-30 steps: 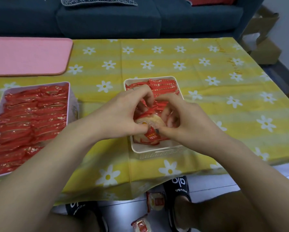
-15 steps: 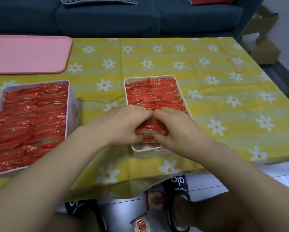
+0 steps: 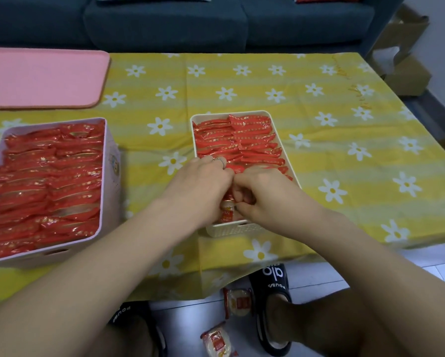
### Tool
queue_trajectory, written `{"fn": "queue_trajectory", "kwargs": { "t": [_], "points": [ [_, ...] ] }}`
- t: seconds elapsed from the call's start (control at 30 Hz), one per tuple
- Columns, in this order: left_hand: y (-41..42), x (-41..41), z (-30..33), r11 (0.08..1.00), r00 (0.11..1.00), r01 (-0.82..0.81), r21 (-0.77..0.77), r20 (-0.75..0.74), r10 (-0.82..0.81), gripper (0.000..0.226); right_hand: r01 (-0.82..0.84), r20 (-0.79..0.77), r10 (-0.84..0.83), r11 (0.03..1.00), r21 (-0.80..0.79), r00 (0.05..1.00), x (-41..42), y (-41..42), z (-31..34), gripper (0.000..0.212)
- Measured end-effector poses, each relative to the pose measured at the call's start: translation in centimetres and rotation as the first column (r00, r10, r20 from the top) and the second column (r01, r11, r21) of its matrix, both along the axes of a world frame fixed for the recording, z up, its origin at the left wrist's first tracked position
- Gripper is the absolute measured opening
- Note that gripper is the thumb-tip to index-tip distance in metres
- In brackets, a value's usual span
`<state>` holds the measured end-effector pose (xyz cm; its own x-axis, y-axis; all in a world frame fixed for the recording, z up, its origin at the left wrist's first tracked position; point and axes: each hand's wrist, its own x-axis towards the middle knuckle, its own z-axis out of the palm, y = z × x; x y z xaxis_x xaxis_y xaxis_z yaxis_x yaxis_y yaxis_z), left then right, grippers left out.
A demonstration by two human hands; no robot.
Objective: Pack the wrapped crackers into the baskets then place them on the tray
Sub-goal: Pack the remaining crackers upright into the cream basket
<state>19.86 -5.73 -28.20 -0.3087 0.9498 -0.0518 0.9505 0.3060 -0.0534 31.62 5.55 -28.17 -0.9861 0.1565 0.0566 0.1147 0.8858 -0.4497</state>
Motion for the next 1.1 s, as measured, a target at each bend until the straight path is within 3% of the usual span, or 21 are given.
{"fn": "queue_trajectory", "kwargs": {
  "t": [0.2, 0.3, 0.4, 0.5, 0.53, 0.6, 0.67, 0.7, 0.77, 0.83, 0.87, 0.97, 1.03, 1.1],
  "points": [
    [0.0, 0.4, -0.6, 0.998, 1.000, -0.025, 0.061, 0.010, 0.024, 0.040, 0.091, 0.031, -0.089, 0.993, -0.072, 0.996, 0.1, 0.0, 0.1, 0.017],
    [-1.3, 0.2, 0.3, 0.991, 0.980, -0.061, 0.122, 0.197, 0.036, 0.052, 0.186, 0.012, -0.187, 0.964, -0.191, 0.982, 1.3, -1.0, 1.2, 0.017],
    [-3.2, 0.8, 1.6, 0.924, 0.912, -0.152, 0.351, 0.411, -0.006, 0.045, 0.205, -0.012, -0.211, 0.960, -0.191, 0.977, 3.1, -2.7, 3.1, 0.019],
    [-5.5, 4.0, 1.8, 0.815, 0.932, -0.080, 0.574, 0.333, -0.143, 0.025, 0.136, 0.249, -0.082, 0.969, -0.204, 0.965, 5.2, -4.4, 5.2, 0.008],
    [-6.2, 5.3, 1.4, 0.789, 0.939, -0.014, 0.615, 0.279, -0.200, 0.024, 0.097, 0.405, 0.018, 0.960, -0.262, 0.914, 5.8, -4.9, 5.4, 0.003],
    [-7.9, 7.9, -1.1, 0.757, 0.920, 0.163, 0.633, 0.180, -0.349, 0.019, 0.101, 0.678, 0.191, 0.925, -0.366, 0.710, 6.9, -5.9, 4.3, 0.008],
    [-9.5, 10.1, -4.7, 0.791, 0.874, 0.293, 0.538, 0.186, -0.450, 0.008, 0.138, 0.834, 0.218, 0.934, -0.329, 0.506, 7.8, -6.8, 0.3, 0.010],
    [-10.0, 11.0, -6.6, 0.849, 0.860, 0.319, 0.422, 0.247, -0.446, 0.007, 0.122, 0.871, 0.182, 0.957, -0.264, 0.456, 8.2, -7.0, -2.7, 0.011],
    [-10.4, 12.4, -10.3, 0.966, 0.880, 0.256, 0.015, 0.409, -0.240, 0.012, 0.063, 0.893, 0.077, 0.991, -0.117, 0.444, 9.1, -7.0, -9.7, 0.023],
    [-9.9, 13.1, -14.6, 0.922, 0.877, 0.135, -0.364, 0.477, 0.060, 0.029, 0.122, 0.861, -0.039, 0.992, -0.027, 0.508, 10.4, -6.5, -15.7, 0.036],
    [-9.6, 13.1, -16.7, 0.882, 0.851, 0.082, -0.464, 0.494, 0.181, 0.045, 0.202, 0.834, -0.092, 0.979, -0.024, 0.544, 11.0, -6.2, -17.8, 0.046],
    [-8.5, 13.2, -23.1, 0.807, 0.727, -0.073, -0.587, 0.523, 0.446, 0.079, 0.443, 0.787, -0.214, 0.893, -0.083, 0.579, 12.6, -5.8, -23.1, 0.071],
    [-8.0, 13.7, -26.8, 0.755, 0.651, -0.123, -0.644, 0.521, 0.551, 0.094, 0.487, 0.801, -0.222, 0.868, -0.098, 0.557, 13.0, -5.7, -26.3, 0.076],
    [-7.8, 14.4, -29.1, 0.732, 0.644, -0.137, -0.668, 0.501, 0.578, 0.095, 0.502, 0.804, -0.233, 0.860, -0.093, 0.548, 13.3, -5.8, -28.6, 0.076]
  ]
}}
